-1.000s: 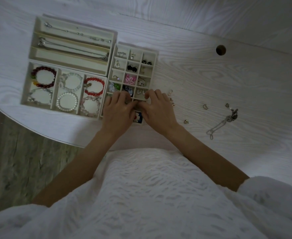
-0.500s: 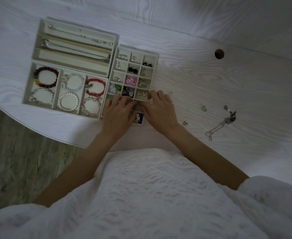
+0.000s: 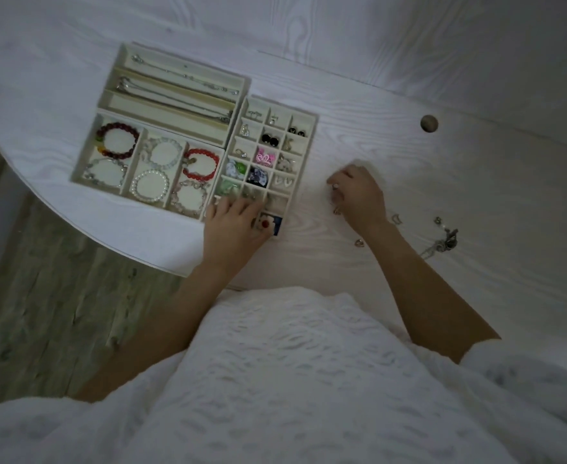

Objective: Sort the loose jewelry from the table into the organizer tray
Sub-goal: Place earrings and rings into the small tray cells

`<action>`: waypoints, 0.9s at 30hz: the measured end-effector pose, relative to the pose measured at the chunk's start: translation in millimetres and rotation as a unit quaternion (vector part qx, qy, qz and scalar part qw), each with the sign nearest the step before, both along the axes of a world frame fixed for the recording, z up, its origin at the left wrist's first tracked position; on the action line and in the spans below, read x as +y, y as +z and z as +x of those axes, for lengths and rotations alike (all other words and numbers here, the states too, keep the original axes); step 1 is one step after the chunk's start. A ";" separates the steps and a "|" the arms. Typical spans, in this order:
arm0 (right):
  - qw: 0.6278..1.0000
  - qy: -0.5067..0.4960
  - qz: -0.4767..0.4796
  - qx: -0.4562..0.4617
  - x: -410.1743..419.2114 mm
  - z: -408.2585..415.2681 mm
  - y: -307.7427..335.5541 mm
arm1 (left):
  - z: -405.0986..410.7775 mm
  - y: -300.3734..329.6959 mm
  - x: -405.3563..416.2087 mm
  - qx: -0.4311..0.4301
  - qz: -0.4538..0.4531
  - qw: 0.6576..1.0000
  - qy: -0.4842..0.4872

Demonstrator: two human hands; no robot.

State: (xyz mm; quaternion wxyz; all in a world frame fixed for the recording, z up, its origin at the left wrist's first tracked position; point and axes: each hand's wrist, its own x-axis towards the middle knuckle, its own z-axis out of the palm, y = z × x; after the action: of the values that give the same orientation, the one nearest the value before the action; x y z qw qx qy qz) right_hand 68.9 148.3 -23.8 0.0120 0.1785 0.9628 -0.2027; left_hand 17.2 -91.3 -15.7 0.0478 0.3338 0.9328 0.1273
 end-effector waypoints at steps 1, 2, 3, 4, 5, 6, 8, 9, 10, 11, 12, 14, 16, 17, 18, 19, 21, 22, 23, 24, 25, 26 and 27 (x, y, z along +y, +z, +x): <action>1.000 0.010 0.004 -0.010 0.2 -0.1 -0.8 | 1.7 0.4 -1.3 -0.003 -0.001 1.000 -0.001; 1.000 0.014 0.007 -0.014 0.9 0.5 0.0 | 4.2 0.8 -2.0 -0.007 0.001 1.000 0.001; 1.000 0.012 0.006 -0.007 2.4 1.5 -1.1 | 6.1 1.2 -2.2 -0.014 0.000 1.000 0.005; 1.000 0.005 -0.001 -0.002 3.4 2.5 -1.6 | 7.9 2.1 -2.2 -0.020 -0.002 1.000 0.012; 1.000 0.001 -0.011 0.000 4.2 3.8 -1.8 | 10.3 2.7 -2.3 -0.028 -0.001 0.999 0.024; 1.000 -0.006 -0.024 -0.003 4.5 4.8 -1.4 | 11.3 3.1 -2.3 -0.039 0.001 0.999 0.033; 0.998 -0.016 -0.056 -0.010 3.8 6.9 1.3 | 13.4 3.3 -2.3 -0.053 0.005 0.998 0.042; 0.997 -0.018 -0.069 -0.009 2.3 7.9 3.9 | 13.7 2.8 -2.5 -0.054 0.005 0.998 0.041; 0.996 -0.018 -0.082 -0.007 0.3 8.4 7.5 | 13.8 2.1 -2.6 -0.053 0.006 0.998 0.040; 0.994 -0.019 -0.105 -0.004 -2.2 7.0 12.9 | 13.8 1.6 -3.0 -0.052 0.009 0.998 0.042; 0.989 -0.027 -0.143 -0.001 -4.9 6.1 19.3 | 13.7 1.2 -3.3 -0.050 0.016 0.998 0.043; 0.974 -0.034 -0.226 -0.002 -10.4 -2.7 32.4 | 12.0 2.4 -5.5 -0.044 0.041 0.997 0.053; 0.965 -0.019 -0.260 -0.001 -15.0 -17.9 43.3 | 7.2 3.9 -10.8 -0.032 0.075 0.992 0.095; 0.965 -0.004 -0.263 -0.002 -17.8 -28.9 48.0 | 3.9 4.6 -14.8 -0.026 0.089 0.987 0.133; 0.965 0.013 -0.261 -0.003 -20.7 -40.4 52.1 | 1.0 4.4 -19.0 -0.023 0.097 0.980 0.174; 0.967 0.031 -0.254 -0.005 -23.1 -52.5 55.5 | -2.1 4.6 -22.0 -0.023 0.101 0.972 0.211; 0.971 0.065 -0.229 -0.011 -28.2 -76.8 59.3 | -8.1 4.7 -26.5 -0.037 0.098 0.960 0.259; 0.974 0.087 -0.211 -0.017 -32.2 -90.7 58.7 | -10.4 3.4 -29.0 -0.046 0.097 0.954 0.279; 0.975 0.107 -0.192 -0.014 -35.3 -100.7 58.6 | -12.1 3.5 -30.1 -0.054 0.097 0.949 0.294; 0.976 0.129 -0.175 -0.011 -38.9 -113.2 56.0 | -13.0 1.2 -31.3 -0.055 0.099 0.944 0.311; 0.977 0.145 -0.159 -0.003 -40.5 -121.6 53.8 | -13.6 0.3 -31.9 -0.055 0.101 0.940 0.321; 0.975 0.168 -0.145 0.002 -42.7 -131.1 49.2 | -12.8 -2.8 -32.6 -0.050 0.105 0.936 0.333; 0.972 0.189 -0.138 0.003 -42.9 -137.5 46.3 | -12.5 -3.9 -32.3 -0.049 0.112 0.933 0.339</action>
State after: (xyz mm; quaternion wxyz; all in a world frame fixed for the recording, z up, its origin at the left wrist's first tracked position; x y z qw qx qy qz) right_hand -68.5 105.4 22.4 0.0717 -0.0105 0.9418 -0.3282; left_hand 4.7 -123.7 -19.6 0.0097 -0.0062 0.9666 0.2560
